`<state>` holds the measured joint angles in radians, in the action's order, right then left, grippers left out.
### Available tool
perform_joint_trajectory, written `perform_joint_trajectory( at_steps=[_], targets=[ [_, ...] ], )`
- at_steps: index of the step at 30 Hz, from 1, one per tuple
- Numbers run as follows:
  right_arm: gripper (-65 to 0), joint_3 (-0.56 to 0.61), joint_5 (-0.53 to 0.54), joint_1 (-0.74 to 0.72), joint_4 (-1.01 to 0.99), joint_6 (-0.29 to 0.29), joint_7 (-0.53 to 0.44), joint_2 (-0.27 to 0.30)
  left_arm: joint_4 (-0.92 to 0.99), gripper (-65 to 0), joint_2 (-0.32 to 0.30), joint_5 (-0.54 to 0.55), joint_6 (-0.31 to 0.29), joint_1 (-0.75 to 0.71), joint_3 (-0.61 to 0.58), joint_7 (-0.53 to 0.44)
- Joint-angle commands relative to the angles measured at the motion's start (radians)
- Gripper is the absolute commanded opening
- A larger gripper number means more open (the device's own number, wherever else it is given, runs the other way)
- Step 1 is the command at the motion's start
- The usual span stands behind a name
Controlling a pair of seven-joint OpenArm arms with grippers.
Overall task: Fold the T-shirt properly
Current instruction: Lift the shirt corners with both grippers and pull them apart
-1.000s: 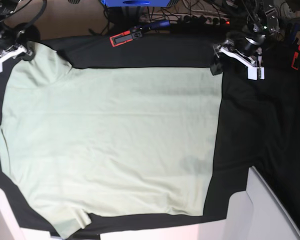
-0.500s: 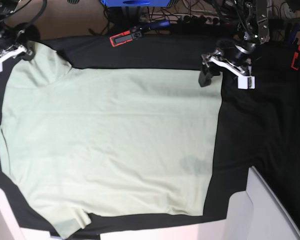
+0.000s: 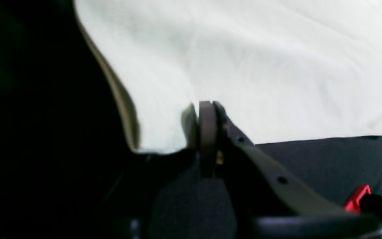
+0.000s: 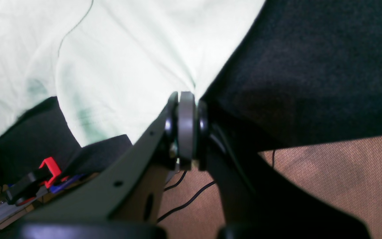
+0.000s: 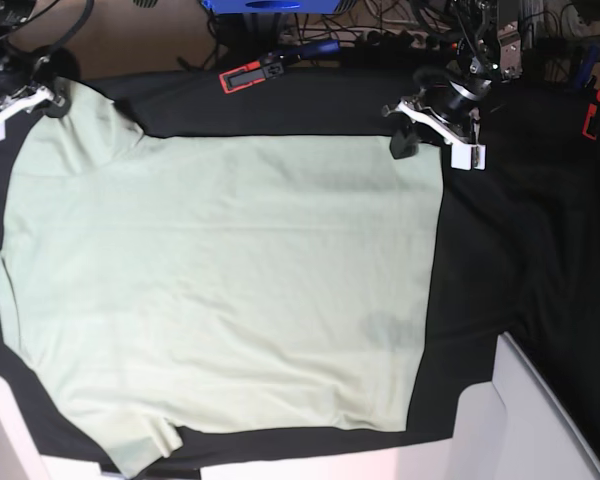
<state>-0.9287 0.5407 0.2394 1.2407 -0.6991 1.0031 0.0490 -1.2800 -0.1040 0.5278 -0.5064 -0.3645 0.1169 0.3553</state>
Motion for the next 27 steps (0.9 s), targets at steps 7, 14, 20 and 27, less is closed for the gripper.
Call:
perform_joint_trajectory(
  at_steps=[7, 14, 20, 27],
  targets=[
    [-64.9, 0.000, -0.011, 0.031, 0.018, 0.001, 0.007, 0.009, -0.007, -65.0, -0.004, -0.025, 0.001, -0.035, -0.003, 0.047],
    [-65.0, -0.002, -0.009, 0.047, 0.035, 0.001, 0.055, 0.016, -0.089, -65.0, -0.032, -0.019, 0.001, -0.054, -0.001, 0.132],
    [-65.0, 0.000, -0.009, 0.082, 0.233, 0.001, 0.132, 0.007, -0.272, -65.0, -0.041, -0.027, 0.001, -0.138, 0.088, 0.136],
    [-65.0, -0.010, -0.008, 0.084, 0.320, 0.001, 0.236, 0.005, -0.427, -65.0, -0.041, -0.027, 0.001, -0.265, 0.195, 0.136]
  ],
)
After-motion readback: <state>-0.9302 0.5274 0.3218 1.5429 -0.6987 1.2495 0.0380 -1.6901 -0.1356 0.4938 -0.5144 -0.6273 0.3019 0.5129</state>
